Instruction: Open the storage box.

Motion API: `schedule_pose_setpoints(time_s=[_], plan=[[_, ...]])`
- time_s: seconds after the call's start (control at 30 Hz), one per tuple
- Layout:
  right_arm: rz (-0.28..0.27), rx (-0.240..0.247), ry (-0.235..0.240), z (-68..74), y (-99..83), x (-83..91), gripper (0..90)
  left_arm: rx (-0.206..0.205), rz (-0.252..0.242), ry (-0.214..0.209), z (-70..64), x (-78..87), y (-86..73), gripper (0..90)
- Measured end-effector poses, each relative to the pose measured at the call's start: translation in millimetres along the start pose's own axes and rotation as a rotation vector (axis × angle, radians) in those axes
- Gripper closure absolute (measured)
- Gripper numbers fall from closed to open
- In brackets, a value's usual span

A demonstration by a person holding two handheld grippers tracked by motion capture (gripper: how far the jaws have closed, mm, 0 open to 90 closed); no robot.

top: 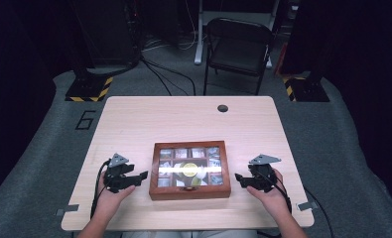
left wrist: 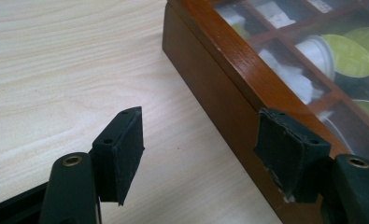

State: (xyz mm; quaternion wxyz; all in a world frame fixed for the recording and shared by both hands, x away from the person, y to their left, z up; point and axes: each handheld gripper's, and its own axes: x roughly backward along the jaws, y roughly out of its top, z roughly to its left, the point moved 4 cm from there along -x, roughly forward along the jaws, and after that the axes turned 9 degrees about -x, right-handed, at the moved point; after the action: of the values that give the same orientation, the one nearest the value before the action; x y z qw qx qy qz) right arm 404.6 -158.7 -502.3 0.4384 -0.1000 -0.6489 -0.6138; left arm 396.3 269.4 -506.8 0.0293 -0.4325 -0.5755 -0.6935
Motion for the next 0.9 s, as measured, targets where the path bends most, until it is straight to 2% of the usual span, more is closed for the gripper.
schedule_pose_setpoints(time_s=[0.27,0.4,0.6,0.73,0.77,0.9], plan=[[-0.005,0.007,0.007,7.1,-2.5,7.5,35.1,-0.004,-0.009,-0.014,-7.7,11.0,-2.7,32.4],[-0.016,0.037,0.006,11.8,-3.8,12.1,35.8,0.004,-0.023,-0.022,-11.8,17.6,-4.1,32.4],[-0.016,0.045,0.014,17.4,-8.2,18.0,36.7,0.012,-0.041,-0.037,-16.3,24.4,-5.6,33.2],[-0.021,0.049,0.028,22.1,-11.9,22.8,38.4,0.019,-0.053,-0.051,-20.7,30.1,-7.7,34.1],[-0.025,0.044,0.031,23.5,-12.6,24.1,38.8,0.009,-0.048,-0.054,-21.4,32.1,-8.6,34.1],[-0.036,0.043,0.063,28.3,-14.4,29.4,40.1,0.013,-0.065,-0.057,-25.9,37.7,-10.8,34.1]])
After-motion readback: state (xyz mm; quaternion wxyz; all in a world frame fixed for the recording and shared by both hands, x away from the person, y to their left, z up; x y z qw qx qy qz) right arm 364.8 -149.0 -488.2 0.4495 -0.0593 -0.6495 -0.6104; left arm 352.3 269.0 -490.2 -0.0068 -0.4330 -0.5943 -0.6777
